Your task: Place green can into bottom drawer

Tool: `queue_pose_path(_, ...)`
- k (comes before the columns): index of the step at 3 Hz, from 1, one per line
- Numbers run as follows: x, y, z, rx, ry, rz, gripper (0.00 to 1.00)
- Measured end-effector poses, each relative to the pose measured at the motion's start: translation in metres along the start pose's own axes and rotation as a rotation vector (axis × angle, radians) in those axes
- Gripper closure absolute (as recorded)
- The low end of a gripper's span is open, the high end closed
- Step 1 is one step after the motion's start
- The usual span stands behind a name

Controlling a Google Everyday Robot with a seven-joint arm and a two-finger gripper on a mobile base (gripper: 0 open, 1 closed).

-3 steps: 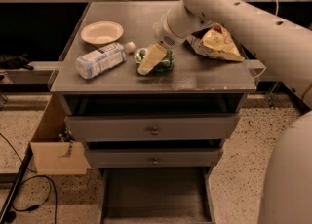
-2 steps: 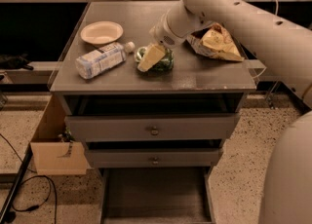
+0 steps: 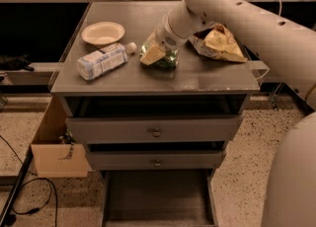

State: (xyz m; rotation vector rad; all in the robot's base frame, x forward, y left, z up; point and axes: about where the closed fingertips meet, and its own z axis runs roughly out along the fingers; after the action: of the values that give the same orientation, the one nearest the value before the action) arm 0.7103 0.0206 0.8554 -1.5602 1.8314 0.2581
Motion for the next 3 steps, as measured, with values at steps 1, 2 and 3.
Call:
queue_pose_path(1, 0.0000, 0.0000, 0.0001, 0.000, 0.000, 0.000, 0.96)
queue_pose_path(2, 0.0000, 0.0001, 0.0001, 0.000, 0.000, 0.000, 1.00)
queue_pose_path(3, 0.0004, 0.0022, -0.0047, 0.001, 0.003, 0.007, 1.00)
